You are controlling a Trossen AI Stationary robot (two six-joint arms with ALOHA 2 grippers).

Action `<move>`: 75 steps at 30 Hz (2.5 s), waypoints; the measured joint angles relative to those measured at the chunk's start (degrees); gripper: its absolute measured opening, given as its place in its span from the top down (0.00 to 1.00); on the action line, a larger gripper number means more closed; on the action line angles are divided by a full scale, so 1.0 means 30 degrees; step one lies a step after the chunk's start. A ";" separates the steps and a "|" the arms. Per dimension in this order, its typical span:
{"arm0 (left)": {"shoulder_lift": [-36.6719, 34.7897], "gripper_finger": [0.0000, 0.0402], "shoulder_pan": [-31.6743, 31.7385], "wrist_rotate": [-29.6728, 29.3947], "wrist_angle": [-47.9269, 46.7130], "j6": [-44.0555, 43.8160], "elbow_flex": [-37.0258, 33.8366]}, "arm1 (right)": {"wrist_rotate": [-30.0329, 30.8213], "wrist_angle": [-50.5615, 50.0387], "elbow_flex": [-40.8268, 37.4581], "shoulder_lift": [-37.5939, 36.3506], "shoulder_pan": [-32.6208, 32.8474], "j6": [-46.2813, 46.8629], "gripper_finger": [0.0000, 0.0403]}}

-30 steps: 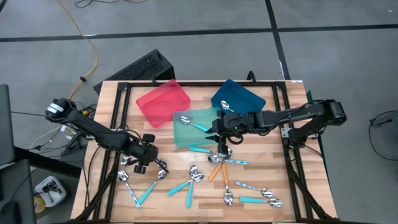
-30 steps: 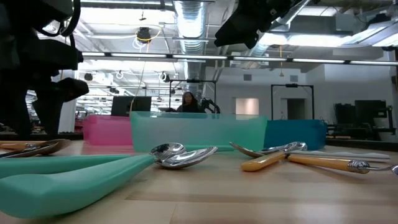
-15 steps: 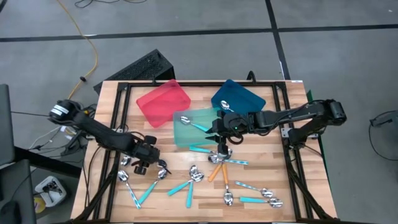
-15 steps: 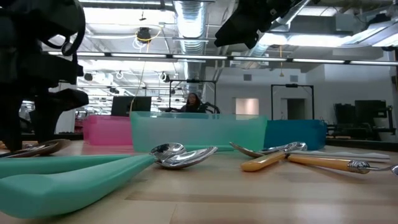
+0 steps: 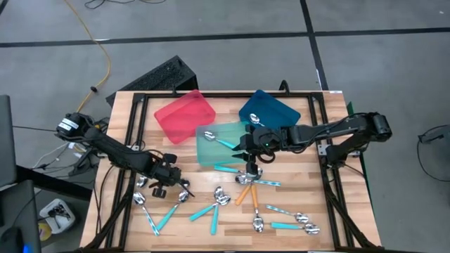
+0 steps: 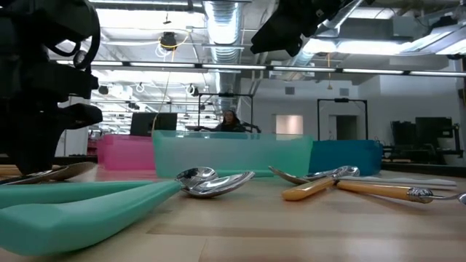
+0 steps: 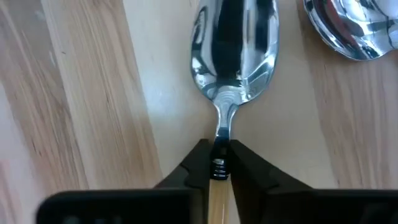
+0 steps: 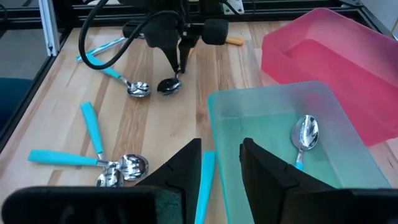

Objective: Sort silverware by color (type)
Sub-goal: Put the orange spoon into the red bin

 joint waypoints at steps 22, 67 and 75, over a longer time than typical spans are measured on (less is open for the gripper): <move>-0.2050 0.97 0.0029 -0.3461 -0.0124 -0.0576 0.2095 | 0.0007 0.0645 0.0000 -0.0007 -0.0007 0.0566 0.67; -0.3828 0.96 0.1307 -1.9647 1.0899 0.3785 0.3825 | 0.7599 1.3699 0.1025 0.4744 0.0227 -0.3198 0.48; -0.3828 0.96 0.1728 -1.9633 1.1143 0.4262 0.3825 | 0.7597 1.4220 0.2485 0.5599 0.0178 -0.2929 0.35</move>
